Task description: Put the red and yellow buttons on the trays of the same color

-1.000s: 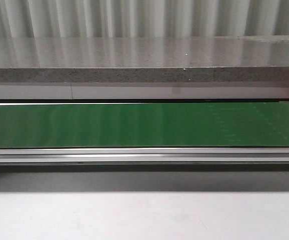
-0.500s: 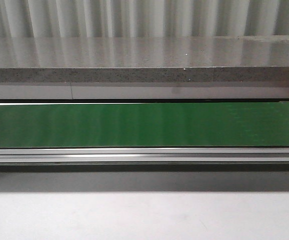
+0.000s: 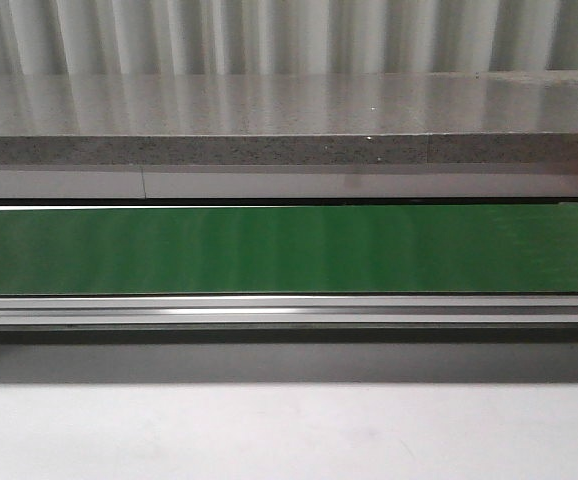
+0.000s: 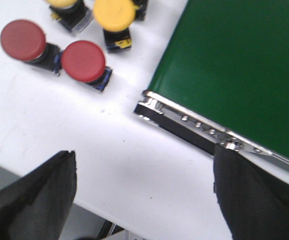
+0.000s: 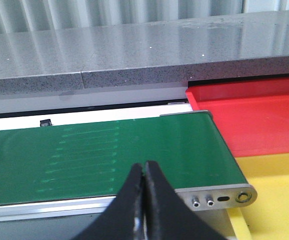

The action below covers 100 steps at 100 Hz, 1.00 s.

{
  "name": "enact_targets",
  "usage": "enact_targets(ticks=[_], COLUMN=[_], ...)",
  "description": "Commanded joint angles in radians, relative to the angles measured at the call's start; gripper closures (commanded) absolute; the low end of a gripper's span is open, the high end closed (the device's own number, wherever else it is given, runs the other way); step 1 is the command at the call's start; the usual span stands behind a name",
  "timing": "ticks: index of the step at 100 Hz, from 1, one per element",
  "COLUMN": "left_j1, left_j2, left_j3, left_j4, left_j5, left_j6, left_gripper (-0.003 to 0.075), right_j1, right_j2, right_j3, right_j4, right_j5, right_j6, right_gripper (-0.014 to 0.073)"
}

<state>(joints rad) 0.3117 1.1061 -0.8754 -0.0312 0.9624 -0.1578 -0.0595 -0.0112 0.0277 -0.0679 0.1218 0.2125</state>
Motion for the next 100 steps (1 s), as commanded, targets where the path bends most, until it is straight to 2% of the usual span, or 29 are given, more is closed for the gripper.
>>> enact_targets(ticks=[1,16,26,55,100], left_j1=[0.056,0.141,0.17,0.173,0.173], left_j2=[0.035,0.138,0.203,0.382,0.473], left_j3=[-0.039,-0.041,-0.041,-0.056,-0.141], left_j4=[-0.018,-0.066,-0.112,-0.127,-0.127], left_j5=[0.005,0.038,-0.007,-0.119,-0.19], left_j6=[-0.012,0.008,0.017,0.017,0.017], left_gripper=[0.0176,0.0176,0.0176,0.0176,0.0176], right_j1=[-0.006,-0.006,-0.006,-0.006,-0.006], right_j2=[-0.013,-0.013,-0.013,-0.013,-0.013], right_j3=[0.001,0.001,0.001,0.001,0.001], right_j4=[-0.009,-0.009,-0.009,-0.009,-0.009], right_j5=[-0.078,-0.078,-0.078,-0.078,-0.078], right_j6=[-0.002,-0.002,-0.002,-0.002,-0.002], right_gripper=[0.0662,0.0662,0.0662,0.0662,0.0662])
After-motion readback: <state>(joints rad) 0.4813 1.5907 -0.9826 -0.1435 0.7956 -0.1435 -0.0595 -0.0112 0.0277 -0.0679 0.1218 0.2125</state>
